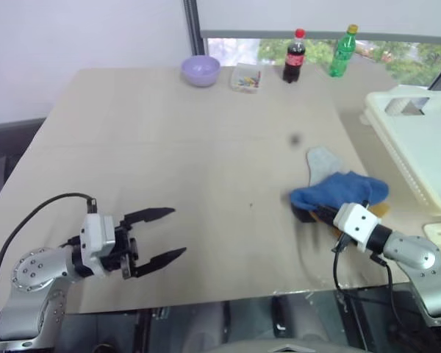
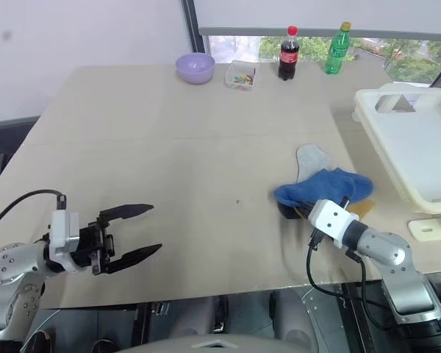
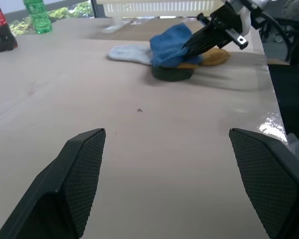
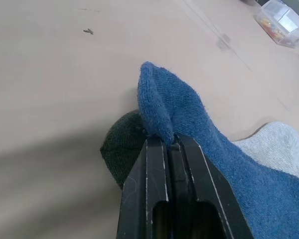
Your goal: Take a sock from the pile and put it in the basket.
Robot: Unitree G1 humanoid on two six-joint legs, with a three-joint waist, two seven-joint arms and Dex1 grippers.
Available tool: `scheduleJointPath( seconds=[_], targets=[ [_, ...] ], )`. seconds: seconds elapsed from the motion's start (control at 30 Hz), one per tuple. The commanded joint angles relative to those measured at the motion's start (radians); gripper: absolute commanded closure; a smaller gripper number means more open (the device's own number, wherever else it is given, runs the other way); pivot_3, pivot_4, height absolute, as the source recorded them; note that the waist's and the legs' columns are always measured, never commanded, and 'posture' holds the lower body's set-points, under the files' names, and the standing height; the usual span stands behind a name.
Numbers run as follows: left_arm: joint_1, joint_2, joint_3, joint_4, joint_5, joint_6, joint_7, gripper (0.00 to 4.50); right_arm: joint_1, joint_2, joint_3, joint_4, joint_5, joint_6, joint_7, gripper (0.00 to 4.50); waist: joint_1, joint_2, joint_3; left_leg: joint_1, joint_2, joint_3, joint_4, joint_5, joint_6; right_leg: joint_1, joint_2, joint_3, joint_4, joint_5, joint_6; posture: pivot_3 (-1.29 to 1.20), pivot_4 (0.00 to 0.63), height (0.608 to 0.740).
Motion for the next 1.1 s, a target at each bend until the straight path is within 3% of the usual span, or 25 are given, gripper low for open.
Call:
scheduleJointPath(
  seconds=[0.03, 0.23, 0.53, 0.77, 0.93, 0.97, 1.0, 1.1],
  targets=[
    [-0.009, 0.014, 0.005, -0.005, -0.011, -0.001, -0.015, 0.26, -0.032, 0.007, -0.003, -0.073, 0.03, 0.008, 0.0, 4.45, -0.001, 0.0, 0.0, 0.0, 0.0, 0.0, 0.0, 0.0, 0.0, 0.0, 0.0, 0.0, 0.0, 0.0, 0.0, 0.0, 0.15, 0.74],
    [-0.026, 0.009, 0.002, 0.005, -0.005, 0.005, -0.014, 0.26, -0.132, 0.078, 0.083, -0.153, 0.065, 0.157, -0.012, 4.45, -0.004, 0.0, 0.0, 0.001, 0.001, -0.001, 0.0, 0.0, 0.0, 0.0, 0.001, 0.0, 0.001, 0.0, 0.0, 0.0, 0.15, 0.74],
    [-0.04, 0.003, 0.017, 0.003, -0.016, 0.015, 0.008, 0.26, -0.305, 0.161, 0.204, -0.086, 0.061, 0.319, -0.011, 4.45, -0.001, 0.0, 0.0, 0.0, 0.0, 0.0, 0.0, 0.0, 0.0, 0.0, 0.001, 0.0, 0.0, 0.002, -0.003, 0.0, 0.15, 0.74],
    [-0.058, 0.015, 0.035, 0.022, -0.022, 0.02, 0.008, 0.26, -0.502, 0.388, 0.436, 0.066, 0.007, 0.449, -0.025, 4.45, -0.026, 0.0, 0.0, 0.0, 0.002, -0.002, 0.0, 0.0, 0.0, 0.0, 0.004, -0.001, 0.002, 0.003, -0.005, 0.0, 0.15, 0.74],
    [-0.086, 0.03, 0.066, 0.05, -0.036, 0.027, 0.008, 0.26, -0.588, 0.558, 0.497, 0.179, 0.032, 0.536, -0.042, 4.45, -0.027, -0.001, 0.0, 0.0, 0.002, -0.002, 0.0, 0.001, -0.001, 0.0, 0.003, -0.001, 0.002, 0.003, -0.006, 0.0, 0.15, 0.74],
    [-0.091, 0.031, 0.071, 0.052, -0.038, 0.03, 0.007, 0.26, -0.591, 0.577, 0.503, 0.179, 0.043, 0.558, -0.037, 3.88, -0.026, -0.001, 0.0, 0.0, 0.002, -0.002, 0.0, 0.001, -0.001, 0.0, 0.003, -0.001, 0.002, 0.003, -0.006, 0.0, 0.15, 0.74],
    [-0.094, 0.032, 0.074, 0.053, -0.04, 0.034, 0.008, 0.26, -0.584, 0.596, 0.494, 0.173, 0.051, 0.565, -0.049, 3.68, -0.024, -0.001, 0.0, 0.0, 0.002, -0.002, 0.0, 0.001, -0.001, 0.0, 0.003, -0.001, 0.002, 0.003, -0.006, 0.0, 0.15, 0.74],
    [-0.096, 0.036, 0.086, 0.055, -0.046, 0.04, 0.008, 0.26, -0.562, 0.61, 0.457, 0.124, 0.064, 0.592, -0.085, 2.15, -0.024, -0.002, 0.0, -0.001, 0.001, -0.002, 0.0, 0.001, -0.001, 0.0, 0.0, -0.002, 0.001, 0.004, -0.006, 0.0, 0.15, 0.74]
  ],
)
